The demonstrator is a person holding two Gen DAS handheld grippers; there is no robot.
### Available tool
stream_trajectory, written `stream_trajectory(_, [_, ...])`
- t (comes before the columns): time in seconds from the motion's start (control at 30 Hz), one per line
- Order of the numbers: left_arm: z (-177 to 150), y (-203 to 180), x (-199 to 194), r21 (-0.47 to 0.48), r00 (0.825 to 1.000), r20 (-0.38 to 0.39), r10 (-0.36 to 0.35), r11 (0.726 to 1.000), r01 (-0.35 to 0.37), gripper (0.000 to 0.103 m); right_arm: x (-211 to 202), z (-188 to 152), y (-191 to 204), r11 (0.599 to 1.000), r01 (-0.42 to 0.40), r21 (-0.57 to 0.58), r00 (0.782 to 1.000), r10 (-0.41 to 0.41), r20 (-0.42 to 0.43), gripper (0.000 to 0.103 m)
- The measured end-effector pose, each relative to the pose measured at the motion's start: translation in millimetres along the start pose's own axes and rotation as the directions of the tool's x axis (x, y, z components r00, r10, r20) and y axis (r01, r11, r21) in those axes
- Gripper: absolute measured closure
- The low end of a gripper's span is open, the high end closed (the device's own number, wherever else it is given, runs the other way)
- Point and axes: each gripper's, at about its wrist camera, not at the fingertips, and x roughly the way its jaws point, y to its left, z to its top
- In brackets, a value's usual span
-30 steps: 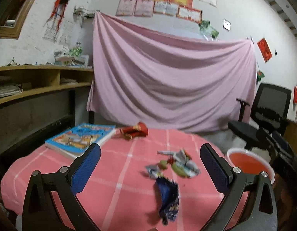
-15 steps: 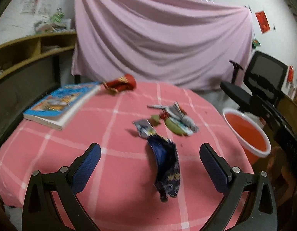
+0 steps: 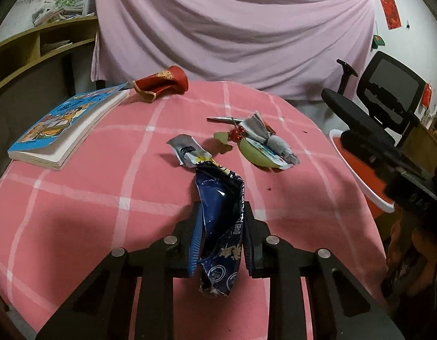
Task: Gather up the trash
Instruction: 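Grasp the blue snack bag with the left tool and lift it, then grasp the twisted grey paper with the right tool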
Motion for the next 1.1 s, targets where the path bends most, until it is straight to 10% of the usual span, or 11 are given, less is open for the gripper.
stream_trajectory(0.23, [10, 9, -3, -0.042, 0.995, 0.058, 0.082, 0.996, -0.080, 0.082, 35, 2, 2, 0.997, -0.073, 0.014, 0.985, 0.074, -0.155, 0.043])
stream_trajectory(0.7, [10, 22, -3, -0.096, 0.994, 0.058, 0.092, 0.992, -0.086, 0.082, 90, 8, 11, 0.985, -0.168, 0.048, 0.933, 0.174, -0.314, 0.058])
stream_trajectory(0.9, [9, 21, -3, -0.087, 0.994, 0.057, 0.098, 0.992, -0.093, 0.082, 87, 6, 6, 0.981, -0.180, 0.077, 0.933, 0.195, -0.302, 0.085])
stream_trajectory(1.1, [8, 20, -6, -0.091, 0.993, 0.074, 0.091, 0.992, -0.084, 0.083, 77, 6, 8, 0.983, -0.173, 0.063, 0.946, 0.183, -0.268, 0.085])
